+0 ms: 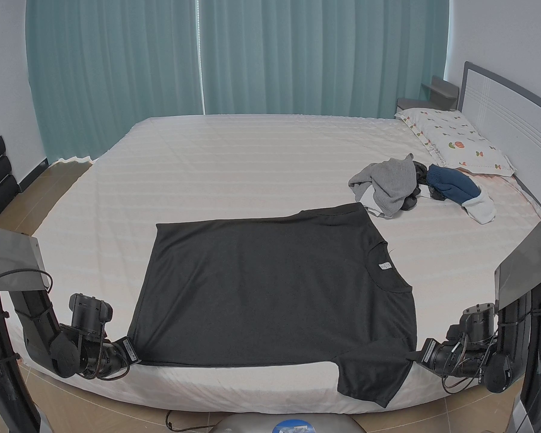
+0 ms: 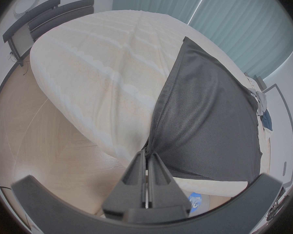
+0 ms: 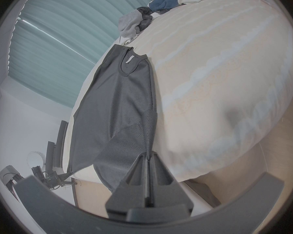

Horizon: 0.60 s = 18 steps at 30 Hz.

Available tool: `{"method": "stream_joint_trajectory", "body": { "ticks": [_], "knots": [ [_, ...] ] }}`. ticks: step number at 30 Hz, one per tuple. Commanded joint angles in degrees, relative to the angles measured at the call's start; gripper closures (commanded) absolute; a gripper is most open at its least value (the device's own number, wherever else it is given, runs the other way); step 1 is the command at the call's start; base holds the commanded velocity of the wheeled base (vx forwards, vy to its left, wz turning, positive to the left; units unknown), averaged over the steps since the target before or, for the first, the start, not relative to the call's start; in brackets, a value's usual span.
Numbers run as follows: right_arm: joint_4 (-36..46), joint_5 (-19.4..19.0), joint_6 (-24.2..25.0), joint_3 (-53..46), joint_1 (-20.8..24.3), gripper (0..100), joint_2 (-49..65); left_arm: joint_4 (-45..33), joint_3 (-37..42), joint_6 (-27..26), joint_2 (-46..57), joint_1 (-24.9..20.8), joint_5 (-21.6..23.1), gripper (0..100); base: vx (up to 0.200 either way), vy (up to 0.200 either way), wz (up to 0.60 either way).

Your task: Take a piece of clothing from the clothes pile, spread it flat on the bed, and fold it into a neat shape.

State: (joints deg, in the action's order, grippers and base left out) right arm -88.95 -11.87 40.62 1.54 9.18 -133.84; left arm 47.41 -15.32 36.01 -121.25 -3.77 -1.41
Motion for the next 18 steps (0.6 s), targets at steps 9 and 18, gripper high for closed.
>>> {"method": "stream_joint_trajectory", "body": {
  "ticks": [9, 18],
  "knots": [
    [10.2, -0.08, -7.57, -1.54, -5.4, 100, 6.4, 0.05, 0.21, -0.06, 0.22, 0.78, 2.29, 100, 0.0, 0.0, 0.0],
    [11.7, 0.18, -9.24, -1.54, -4.17, 100, 4.47, 0.14, 0.29, -0.94, -0.22, 0.87, 2.73, 100, 0.0, 0.0, 0.0]
  ]
}}
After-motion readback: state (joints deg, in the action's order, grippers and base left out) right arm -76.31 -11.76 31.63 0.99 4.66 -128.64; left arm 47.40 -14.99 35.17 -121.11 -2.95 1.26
